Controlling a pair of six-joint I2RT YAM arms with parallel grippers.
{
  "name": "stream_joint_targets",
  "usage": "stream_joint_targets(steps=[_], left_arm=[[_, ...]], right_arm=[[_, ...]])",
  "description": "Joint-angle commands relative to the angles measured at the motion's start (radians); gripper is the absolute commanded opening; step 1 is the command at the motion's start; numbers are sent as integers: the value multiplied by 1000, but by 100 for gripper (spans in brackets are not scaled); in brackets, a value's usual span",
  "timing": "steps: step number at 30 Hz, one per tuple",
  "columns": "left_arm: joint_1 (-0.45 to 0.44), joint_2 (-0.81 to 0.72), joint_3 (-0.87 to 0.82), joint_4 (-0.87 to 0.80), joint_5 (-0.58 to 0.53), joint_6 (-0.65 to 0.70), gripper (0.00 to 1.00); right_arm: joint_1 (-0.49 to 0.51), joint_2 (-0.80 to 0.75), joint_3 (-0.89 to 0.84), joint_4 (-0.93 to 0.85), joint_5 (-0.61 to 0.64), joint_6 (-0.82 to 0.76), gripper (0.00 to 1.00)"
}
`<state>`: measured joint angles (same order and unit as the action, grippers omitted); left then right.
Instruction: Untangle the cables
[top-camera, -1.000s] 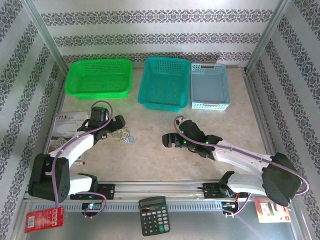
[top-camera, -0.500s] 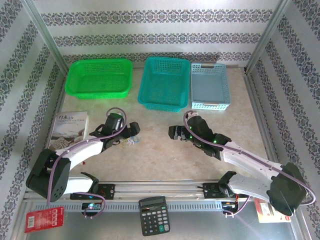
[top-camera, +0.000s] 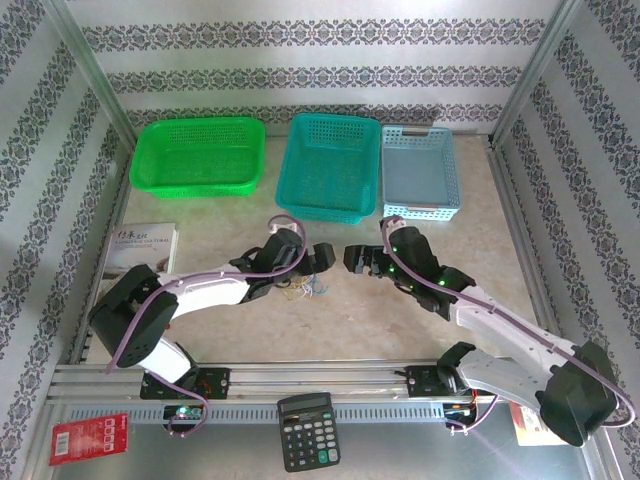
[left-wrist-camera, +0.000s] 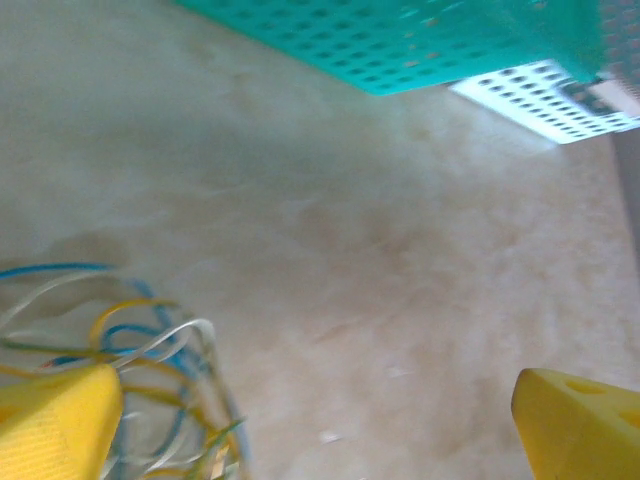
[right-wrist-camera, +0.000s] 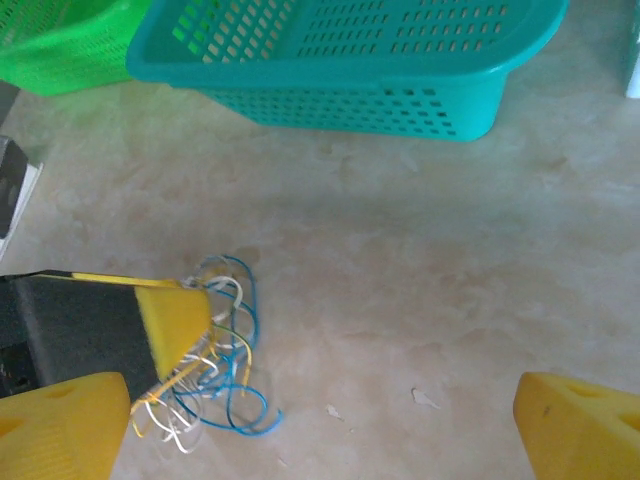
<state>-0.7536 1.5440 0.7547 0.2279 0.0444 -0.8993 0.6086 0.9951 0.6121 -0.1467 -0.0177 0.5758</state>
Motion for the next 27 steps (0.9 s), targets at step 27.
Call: stream_joint_targets(steps=[27], left_arm=[[279, -485, -154, -365, -63, 35, 100]], right_arm=[[290, 639, 442, -131, 25, -75, 89]])
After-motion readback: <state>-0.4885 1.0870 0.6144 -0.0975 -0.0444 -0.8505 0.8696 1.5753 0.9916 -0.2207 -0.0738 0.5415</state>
